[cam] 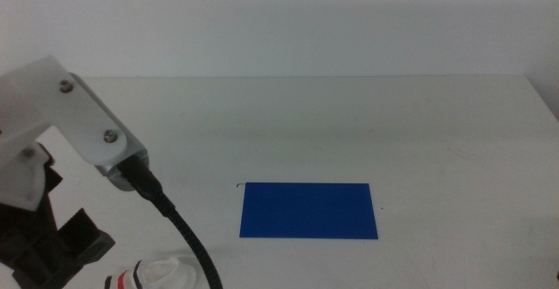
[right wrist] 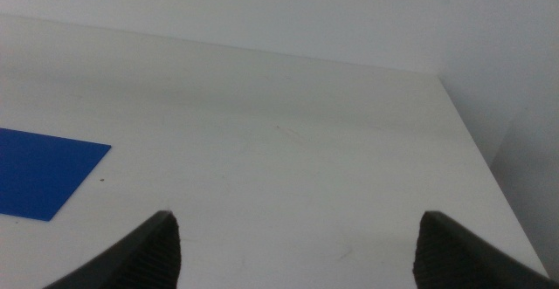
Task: Use one arm to grab the shoe from the table and place it on the mat.
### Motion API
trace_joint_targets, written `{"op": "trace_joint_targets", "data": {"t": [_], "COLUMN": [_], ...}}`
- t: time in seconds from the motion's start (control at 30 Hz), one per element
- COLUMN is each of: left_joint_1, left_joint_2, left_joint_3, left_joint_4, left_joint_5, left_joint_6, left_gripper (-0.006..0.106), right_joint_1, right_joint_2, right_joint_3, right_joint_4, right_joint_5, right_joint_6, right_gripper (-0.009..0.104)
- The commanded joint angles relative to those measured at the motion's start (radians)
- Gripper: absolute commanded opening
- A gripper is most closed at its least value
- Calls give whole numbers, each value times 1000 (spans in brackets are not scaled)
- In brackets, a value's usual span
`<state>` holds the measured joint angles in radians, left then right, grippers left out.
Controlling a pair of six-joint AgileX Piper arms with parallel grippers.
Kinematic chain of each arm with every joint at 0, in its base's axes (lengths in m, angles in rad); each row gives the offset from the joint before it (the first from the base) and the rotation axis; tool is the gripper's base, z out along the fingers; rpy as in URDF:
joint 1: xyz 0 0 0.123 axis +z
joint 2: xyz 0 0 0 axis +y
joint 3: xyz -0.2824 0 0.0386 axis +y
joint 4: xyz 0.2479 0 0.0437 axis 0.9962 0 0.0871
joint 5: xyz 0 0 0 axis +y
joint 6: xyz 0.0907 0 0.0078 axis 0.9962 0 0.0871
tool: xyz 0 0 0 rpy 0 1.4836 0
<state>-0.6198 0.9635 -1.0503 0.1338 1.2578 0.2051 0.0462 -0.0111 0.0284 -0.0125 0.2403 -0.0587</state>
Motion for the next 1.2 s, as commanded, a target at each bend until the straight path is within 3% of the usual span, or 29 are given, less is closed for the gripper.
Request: {"op": "trace_joint_targets", "data": {"t": [0.0, 0.57, 0.73, 0.83, 1.03, 1.17], "left_joint_1": [-6, -5, -1, 57, 283, 315], "left_joint_2": [-3, 38, 56, 110, 244, 331], "left_joint_3": [-31, 105, 157, 155, 155, 155], "left_joint_4": [10, 43, 44, 1, -239, -252], "left_joint_5": [51, 16, -95, -91, -90, -110], "left_joint_6": [2, -93, 8, 93, 395, 426], "left_gripper": [94, 94, 94, 94, 94, 94], "right_joint_1": [0, 0, 0, 0, 0, 0], "right_joint_2": [3, 3, 3, 3, 3, 3], "right_joint_3": [5, 5, 5, 5, 5, 5], "right_joint_4": [-11, -11, -11, -11, -11, -11], "right_joint_5": [-73, -73, -73, -73, -73, -73], "right_joint_6": [-10, -10, -10, -10, -10, -10], "right_gripper": [78, 78, 78, 78, 78, 78]}}
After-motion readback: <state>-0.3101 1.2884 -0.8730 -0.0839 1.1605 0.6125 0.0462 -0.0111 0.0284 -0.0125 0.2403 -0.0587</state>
